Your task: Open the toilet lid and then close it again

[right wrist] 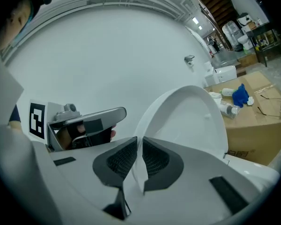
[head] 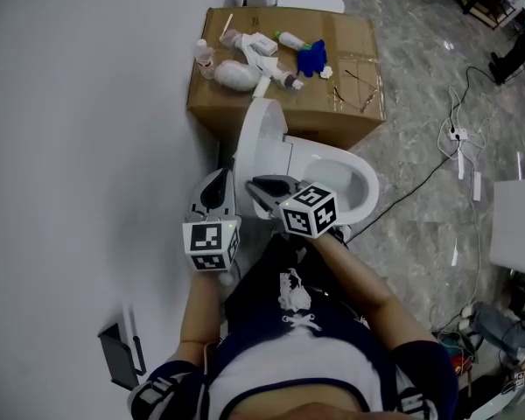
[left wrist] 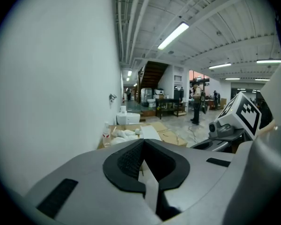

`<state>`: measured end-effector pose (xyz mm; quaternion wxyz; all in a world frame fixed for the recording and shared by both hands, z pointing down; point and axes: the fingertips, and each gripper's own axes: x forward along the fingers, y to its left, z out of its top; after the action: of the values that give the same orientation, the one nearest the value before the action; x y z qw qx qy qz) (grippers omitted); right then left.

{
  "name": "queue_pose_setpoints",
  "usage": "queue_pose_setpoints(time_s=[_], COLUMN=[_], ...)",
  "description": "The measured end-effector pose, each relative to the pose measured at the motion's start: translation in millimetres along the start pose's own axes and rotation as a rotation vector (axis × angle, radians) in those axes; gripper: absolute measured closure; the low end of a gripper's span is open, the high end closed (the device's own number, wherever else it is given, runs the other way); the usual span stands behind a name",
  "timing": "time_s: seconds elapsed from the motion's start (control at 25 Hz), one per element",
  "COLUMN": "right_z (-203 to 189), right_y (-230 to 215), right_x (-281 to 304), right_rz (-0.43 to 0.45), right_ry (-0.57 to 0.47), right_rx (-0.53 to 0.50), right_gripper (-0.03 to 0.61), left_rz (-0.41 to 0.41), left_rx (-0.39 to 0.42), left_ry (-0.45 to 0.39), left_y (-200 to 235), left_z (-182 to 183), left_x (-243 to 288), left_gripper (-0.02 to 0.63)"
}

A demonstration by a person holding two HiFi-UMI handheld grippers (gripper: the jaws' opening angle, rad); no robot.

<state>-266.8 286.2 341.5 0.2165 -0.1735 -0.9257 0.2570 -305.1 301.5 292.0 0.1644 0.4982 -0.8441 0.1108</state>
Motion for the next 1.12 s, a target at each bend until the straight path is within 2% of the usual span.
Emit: queue_pose_setpoints(time_s=[0.16,0.4,0.68,0.88,1.12], right_z=[2,4,-2,-12,-22], right_y=[6,10,13,16,22], right_x=[11,21,13,-2,-5], right_rz=[-0.001,-0.001,-0.014,-0.032,-0.004], right_ry=[0.003,0.004,0.001,-0.047,-0.03], right_rx=[-0.008,-0.019,-0.136,-0.126,-0.103], right_gripper=[0.545,0.545,0.54,0.54,0.541], left_rz=[0.019,0.039,0.043,0.036,0.041], left_rx=[-0.023,-0.04,-0.098,-0.082,-0.095], left_ry=[-0.036,-0.02,-0.07,-0.065,-0.061], left_y=[8,15,22,21,22], left_z=[1,-6,0,-1,-2], left_x=[-11,-17,-26,-25,-23], left_gripper=[0.606,0.606,0.607,0.607,0.607])
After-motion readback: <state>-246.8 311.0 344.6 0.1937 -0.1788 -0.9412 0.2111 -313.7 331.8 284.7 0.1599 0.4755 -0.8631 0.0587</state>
